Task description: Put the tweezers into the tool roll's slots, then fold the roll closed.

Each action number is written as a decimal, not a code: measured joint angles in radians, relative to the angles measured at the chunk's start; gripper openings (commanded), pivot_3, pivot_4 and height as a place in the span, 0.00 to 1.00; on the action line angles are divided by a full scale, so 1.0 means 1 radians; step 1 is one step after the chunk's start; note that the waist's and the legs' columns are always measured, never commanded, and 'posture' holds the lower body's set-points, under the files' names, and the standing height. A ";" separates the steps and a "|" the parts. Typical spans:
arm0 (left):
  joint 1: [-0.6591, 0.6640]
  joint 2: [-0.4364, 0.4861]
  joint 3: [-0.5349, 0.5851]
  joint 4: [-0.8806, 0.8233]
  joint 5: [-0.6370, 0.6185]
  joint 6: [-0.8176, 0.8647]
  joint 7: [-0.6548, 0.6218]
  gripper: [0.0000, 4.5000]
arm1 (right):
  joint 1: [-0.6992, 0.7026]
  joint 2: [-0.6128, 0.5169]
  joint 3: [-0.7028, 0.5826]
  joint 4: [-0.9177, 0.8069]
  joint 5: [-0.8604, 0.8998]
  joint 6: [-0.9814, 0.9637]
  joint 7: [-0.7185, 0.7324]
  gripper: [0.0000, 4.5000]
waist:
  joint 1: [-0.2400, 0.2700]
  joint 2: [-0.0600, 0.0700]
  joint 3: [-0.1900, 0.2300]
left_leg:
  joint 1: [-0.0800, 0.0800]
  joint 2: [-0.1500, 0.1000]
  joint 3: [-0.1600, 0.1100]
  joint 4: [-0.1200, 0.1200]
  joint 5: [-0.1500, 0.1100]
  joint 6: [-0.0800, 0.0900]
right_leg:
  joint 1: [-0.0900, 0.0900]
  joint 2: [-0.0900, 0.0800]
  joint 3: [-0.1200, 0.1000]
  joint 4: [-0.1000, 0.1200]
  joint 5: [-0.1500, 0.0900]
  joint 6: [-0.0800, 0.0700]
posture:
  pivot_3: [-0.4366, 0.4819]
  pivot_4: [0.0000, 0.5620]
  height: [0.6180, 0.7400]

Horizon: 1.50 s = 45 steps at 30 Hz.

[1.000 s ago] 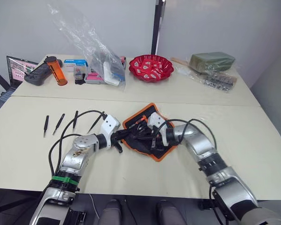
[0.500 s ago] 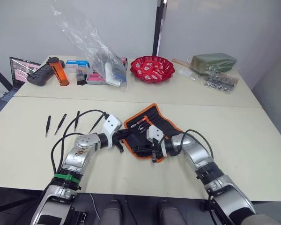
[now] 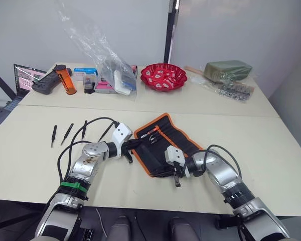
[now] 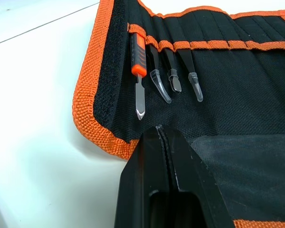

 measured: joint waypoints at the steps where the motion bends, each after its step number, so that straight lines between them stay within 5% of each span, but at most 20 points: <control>1: 0.000 0.000 0.000 -0.001 0.000 0.000 0.000 0.00 | 0.013 -0.003 -0.010 -0.011 0.012 0.012 0.001 0.00 | 0.000 0.000 0.000 | 0.000 0.000 0.000 0.000 0.000 0.000 | 0.000 0.000 0.000 0.000 0.000 0.000 | 0.48 0.27 1.00; 8: 0.010 0.001 0.018 -0.009 0.000 -0.025 -0.024 0.00 | 0.090 -0.012 -0.116 -0.191 0.256 0.284 0.024 0.00 | -0.005 -0.001 0.000 | -0.008 0.000 0.000 0.000 0.001 0.002 | -0.004 0.000 0.001 0.002 0.000 0.000 | 0.48 0.27 1.00; 15: 0.028 0.001 0.038 -0.028 -0.002 -0.035 -0.043 0.00 | -0.009 -0.029 -0.211 -0.275 0.379 0.438 -0.009 0.00 | -0.006 -0.002 0.002 | -0.010 0.000 0.000 -0.003 0.001 0.002 | -0.006 0.000 0.000 0.000 0.001 0.002 | 0.48 0.27 1.00; 29: 0.044 -0.002 0.053 -0.056 -0.002 -0.025 -0.056 0.00 | -0.165 0.189 -0.074 0.139 0.063 0.103 -0.165 0.00 | -0.005 -0.001 0.004 | -0.011 0.000 0.000 -0.007 0.001 0.002 | -0.008 0.000 0.000 0.000 0.003 0.006 | 0.48 0.27 1.00; 45: 0.042 0.004 0.048 -0.047 0.005 -0.025 -0.057 0.00 | -0.073 0.109 0.017 0.078 -0.012 0.028 -0.084 0.00 | -0.006 -0.001 0.004 | -0.005 0.000 0.000 -0.007 0.001 0.002 | -0.003 0.000 0.000 0.000 0.002 0.006 | 0.48 0.27 1.00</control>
